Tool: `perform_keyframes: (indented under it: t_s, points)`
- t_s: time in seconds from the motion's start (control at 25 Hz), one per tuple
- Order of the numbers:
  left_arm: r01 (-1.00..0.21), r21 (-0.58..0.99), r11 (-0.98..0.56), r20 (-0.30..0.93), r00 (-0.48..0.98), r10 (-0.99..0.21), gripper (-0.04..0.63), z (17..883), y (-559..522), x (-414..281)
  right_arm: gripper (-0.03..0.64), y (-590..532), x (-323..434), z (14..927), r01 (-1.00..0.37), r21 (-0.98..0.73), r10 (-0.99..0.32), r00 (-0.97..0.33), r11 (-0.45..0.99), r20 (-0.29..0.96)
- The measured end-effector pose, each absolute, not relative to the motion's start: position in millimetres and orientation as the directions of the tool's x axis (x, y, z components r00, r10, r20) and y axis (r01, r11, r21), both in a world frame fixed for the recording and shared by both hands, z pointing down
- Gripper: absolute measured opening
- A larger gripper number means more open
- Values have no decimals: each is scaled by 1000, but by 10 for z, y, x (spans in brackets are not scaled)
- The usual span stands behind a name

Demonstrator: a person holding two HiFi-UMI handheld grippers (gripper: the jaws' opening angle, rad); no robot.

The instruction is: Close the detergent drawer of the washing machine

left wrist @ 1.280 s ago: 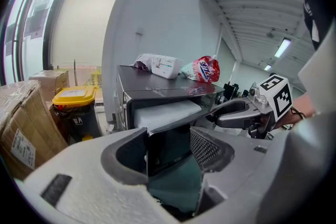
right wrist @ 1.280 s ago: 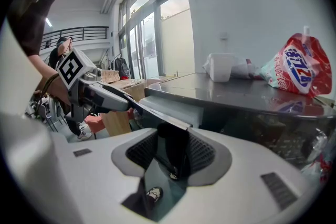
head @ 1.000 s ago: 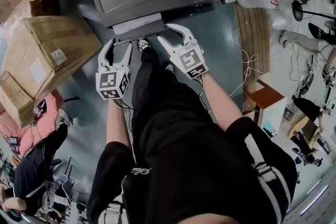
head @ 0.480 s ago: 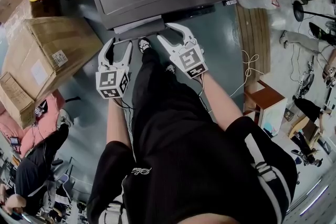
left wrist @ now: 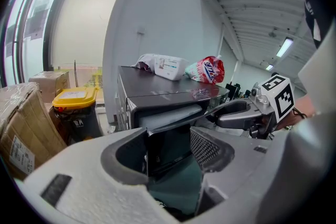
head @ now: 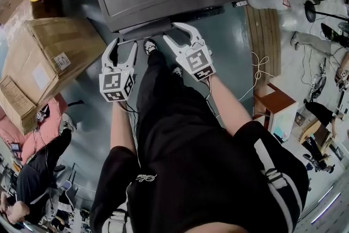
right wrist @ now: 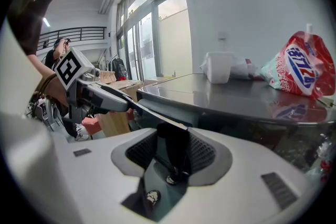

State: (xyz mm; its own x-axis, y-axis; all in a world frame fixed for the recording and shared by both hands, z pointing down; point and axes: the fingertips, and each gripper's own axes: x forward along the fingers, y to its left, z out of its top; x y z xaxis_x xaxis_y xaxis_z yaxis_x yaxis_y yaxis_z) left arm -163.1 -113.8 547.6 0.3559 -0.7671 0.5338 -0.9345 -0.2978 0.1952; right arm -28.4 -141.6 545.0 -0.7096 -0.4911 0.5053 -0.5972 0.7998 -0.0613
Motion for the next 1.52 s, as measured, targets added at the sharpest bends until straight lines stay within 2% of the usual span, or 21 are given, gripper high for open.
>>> perform_keyframes:
  t_s: [1.52]
  points:
    - [-963,156,-218,530,268,-804,270,5481,-1284,-1716,176,-1558,-304,5486,-734,-104,-604,-622,671,498]
